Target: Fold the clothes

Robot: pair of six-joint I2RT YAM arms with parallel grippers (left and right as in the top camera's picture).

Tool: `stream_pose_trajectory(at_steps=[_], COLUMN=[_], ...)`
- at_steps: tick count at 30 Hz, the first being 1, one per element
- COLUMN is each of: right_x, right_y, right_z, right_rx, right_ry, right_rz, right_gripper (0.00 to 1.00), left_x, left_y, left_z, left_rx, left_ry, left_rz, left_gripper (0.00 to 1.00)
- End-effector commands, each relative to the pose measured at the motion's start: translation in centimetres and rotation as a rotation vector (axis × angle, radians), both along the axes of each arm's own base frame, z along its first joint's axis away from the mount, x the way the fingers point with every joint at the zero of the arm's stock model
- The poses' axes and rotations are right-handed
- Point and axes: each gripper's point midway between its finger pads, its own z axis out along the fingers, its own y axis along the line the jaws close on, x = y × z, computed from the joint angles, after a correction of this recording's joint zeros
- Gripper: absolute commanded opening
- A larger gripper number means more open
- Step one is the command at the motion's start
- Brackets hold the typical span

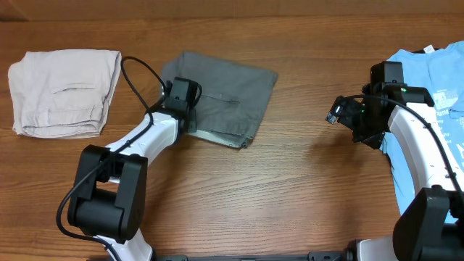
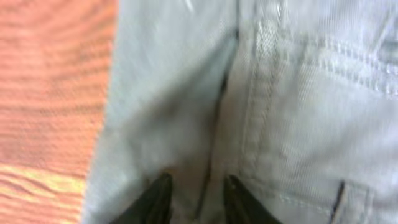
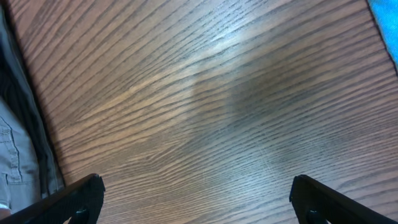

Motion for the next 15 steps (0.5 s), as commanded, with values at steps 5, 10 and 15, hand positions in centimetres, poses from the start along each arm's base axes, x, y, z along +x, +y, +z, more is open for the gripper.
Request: stream_pose_trajectory(at_steps=[5,10,15], right_x=[0.3,0.3,0.3], right_y=[-0.2,-0.2,-0.2], right_z=[0.4,0.4,0.4], right_rx=[-0.012,-0.012,-0.012], right_ry=[-0.014,-0.014,-0.014], right_rz=[0.0,0.0,0.0], right_gripper=[1.0,1.0,1.0], left_x=[1.5,1.3,-0.4], left_y=[2.3,-3.5,-11.3], left_z=[4.1,9.0,10.4], left_rx=[0.101,-0.169,-0.476], left_ry=[0.0,0.028,0.091], left_rz=[0.05,-0.026,-0.147], left_gripper=[0.34,0.33,0.33])
